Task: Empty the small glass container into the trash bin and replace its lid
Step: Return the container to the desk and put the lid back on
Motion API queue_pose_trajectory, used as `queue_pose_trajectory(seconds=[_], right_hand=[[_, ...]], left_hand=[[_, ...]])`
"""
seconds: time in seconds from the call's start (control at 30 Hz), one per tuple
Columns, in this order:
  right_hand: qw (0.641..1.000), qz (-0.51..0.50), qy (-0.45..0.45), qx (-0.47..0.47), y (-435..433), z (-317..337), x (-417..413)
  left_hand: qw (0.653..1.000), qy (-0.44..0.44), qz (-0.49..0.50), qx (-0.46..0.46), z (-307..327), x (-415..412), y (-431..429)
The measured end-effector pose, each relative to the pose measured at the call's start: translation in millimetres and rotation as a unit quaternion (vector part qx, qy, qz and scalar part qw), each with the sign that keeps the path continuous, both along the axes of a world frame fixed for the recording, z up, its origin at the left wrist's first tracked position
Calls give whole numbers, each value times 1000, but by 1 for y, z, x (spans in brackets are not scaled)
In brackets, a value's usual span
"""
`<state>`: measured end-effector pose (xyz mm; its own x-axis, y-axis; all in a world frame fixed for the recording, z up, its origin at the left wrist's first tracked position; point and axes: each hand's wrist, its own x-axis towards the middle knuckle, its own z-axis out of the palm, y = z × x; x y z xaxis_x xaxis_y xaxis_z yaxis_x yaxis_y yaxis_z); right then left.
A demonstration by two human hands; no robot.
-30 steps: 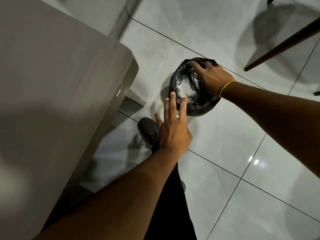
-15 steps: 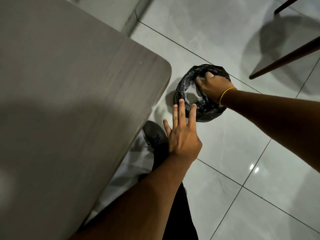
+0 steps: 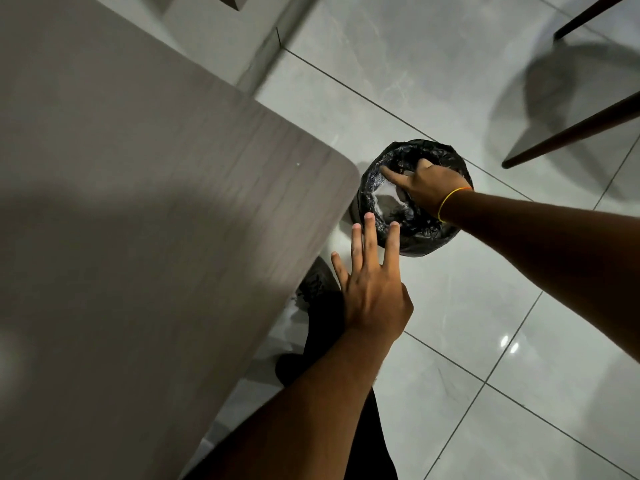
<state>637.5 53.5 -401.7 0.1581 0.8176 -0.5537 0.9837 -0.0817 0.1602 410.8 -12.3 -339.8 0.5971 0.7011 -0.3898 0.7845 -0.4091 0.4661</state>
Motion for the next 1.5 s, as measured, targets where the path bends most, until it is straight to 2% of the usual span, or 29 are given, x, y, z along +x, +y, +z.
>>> queue_pose_trajectory(seconds=[0.23,0.3,0.37,0.43,0.47,0.53,0.6,0.67,0.77,0.87,0.97,1.0,1.1,1.23,1.33,1.5], right_hand=[[991,-113,58,39,-10,-5,2],[970,-214,98,53,-16,4,5],[915,-367,149,80,-25,21,10],[836,-507,191,89,-38,50,6],[787,-568,214,109,-44,65,3],[664,-676,285,143,-58,93,-10],[558,-728,358,174,-67,131,-24],[508,-739,394,203,-71,183,-39],[476,-723,428,262,-65,278,-62],[483,-684,470,280,-47,358,-93],[514,-635,512,266,-21,426,-132],[530,-617,521,257,-10,445,-145],[612,-537,534,229,19,485,-187],[675,-447,556,188,52,509,-254],[728,-391,546,137,67,512,-305],[816,-302,487,80,67,494,-362]], left_hand=[[1000,0,-3,10,5,2,-1],[1000,-3,-10,8,12,1,0],[999,-10,-29,11,26,2,-5],[999,-26,-34,11,46,1,-10],[999,-39,-30,11,59,2,-9],[998,-57,-31,14,84,6,-12],[997,-62,-36,29,115,10,-4],[996,-70,-38,42,157,16,11],[991,-112,-50,54,240,20,42],[976,-153,-52,142,315,2,72],[959,-149,4,243,384,-48,101],[956,-146,30,254,402,-67,108],[959,-125,115,228,440,-136,124],[943,-51,211,253,453,-237,122],[935,8,283,213,445,-295,105],[919,102,347,157,424,-348,67]])
